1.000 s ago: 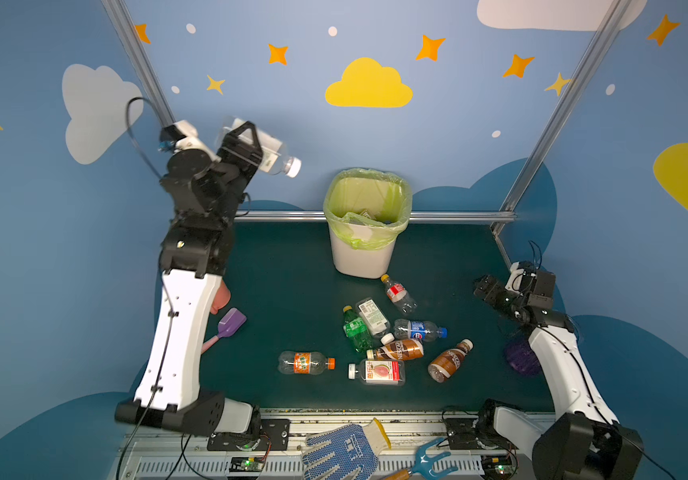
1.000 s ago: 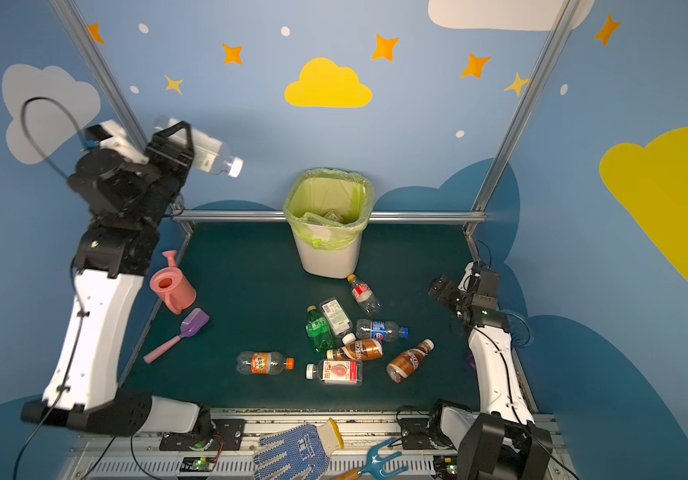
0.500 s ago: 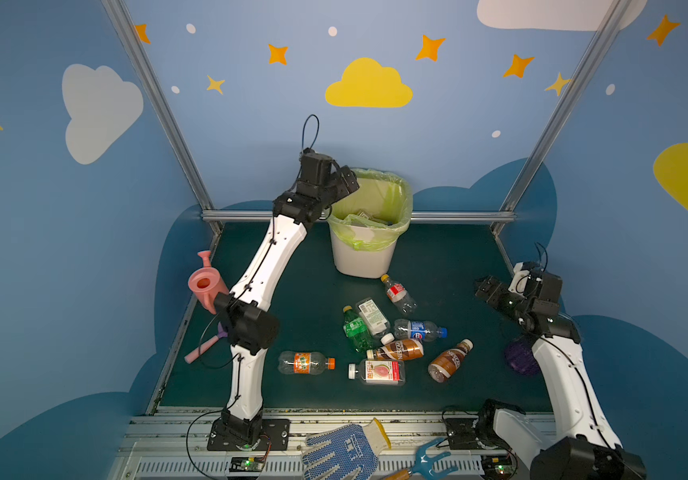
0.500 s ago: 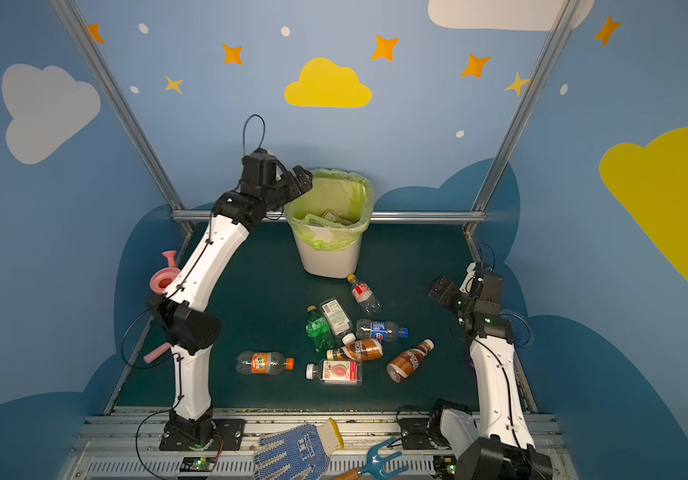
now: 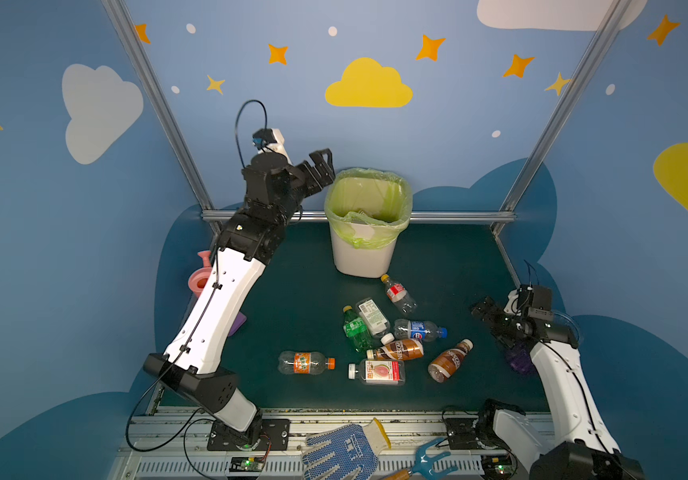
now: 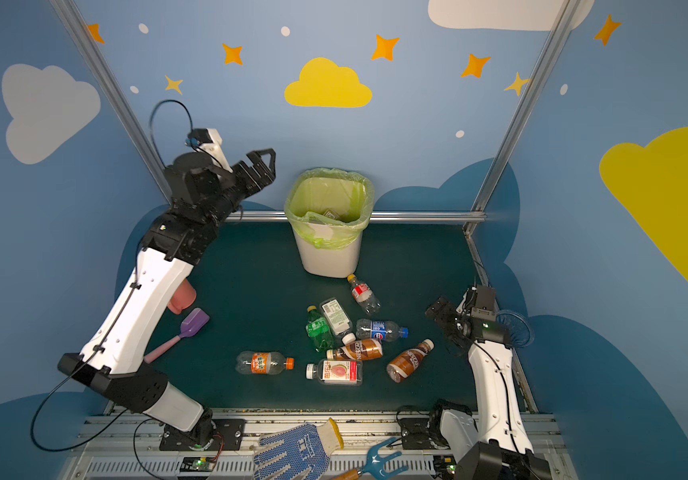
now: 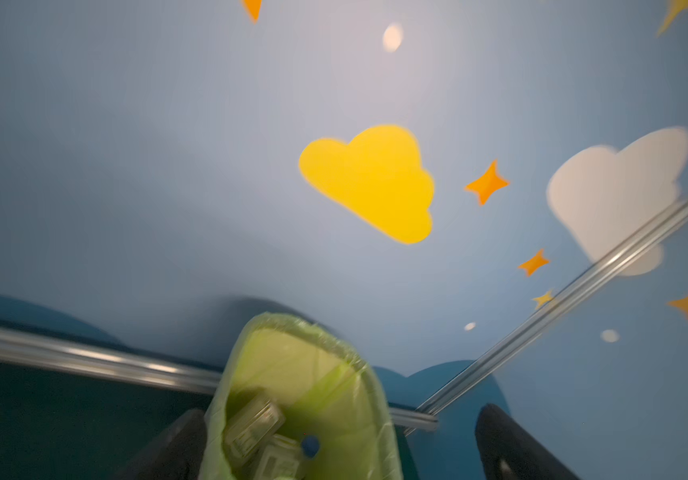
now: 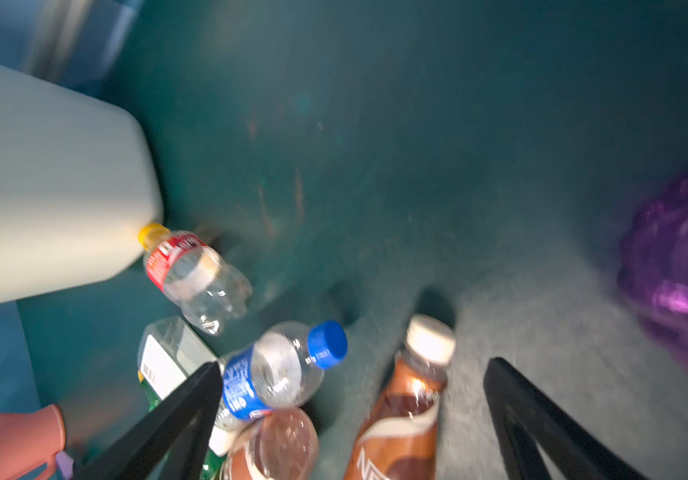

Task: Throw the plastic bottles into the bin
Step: 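Grasp and lift a brown coffee bottle with the right gripper while the left gripper withdraws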

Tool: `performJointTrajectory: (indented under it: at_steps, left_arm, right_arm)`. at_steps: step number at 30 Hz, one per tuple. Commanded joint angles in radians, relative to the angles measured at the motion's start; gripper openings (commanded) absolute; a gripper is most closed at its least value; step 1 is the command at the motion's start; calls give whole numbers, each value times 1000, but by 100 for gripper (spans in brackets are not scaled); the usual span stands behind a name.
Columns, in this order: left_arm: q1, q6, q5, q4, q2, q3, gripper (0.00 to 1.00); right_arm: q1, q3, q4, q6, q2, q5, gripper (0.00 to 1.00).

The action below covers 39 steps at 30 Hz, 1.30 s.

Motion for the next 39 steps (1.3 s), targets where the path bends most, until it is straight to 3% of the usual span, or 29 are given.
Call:
performJointTrajectory:
  at_steps: [1, 8, 15, 24, 39]
  left_arm:
    - [33, 4, -13, 20, -76, -154, 100]
    - [123, -41, 16, -1, -244, -442, 100]
    - [170, -76, 22, -48, -348, -645, 100]
    - [181, -121, -13, -85, -415, -778, 100]
    - [230, -173, -4, -110, -462, -854, 100]
  right_arm:
    - [9, -39, -113, 56, -48, -43, 98]
    - [61, -138, -167, 118, -130, -82, 94]
    - [196, -219, -104, 214, -116, -105, 91]
    - [295, -294, 23, 267, -11, -96, 88]
    - [311, -321, 124, 260, 86, -81, 60]
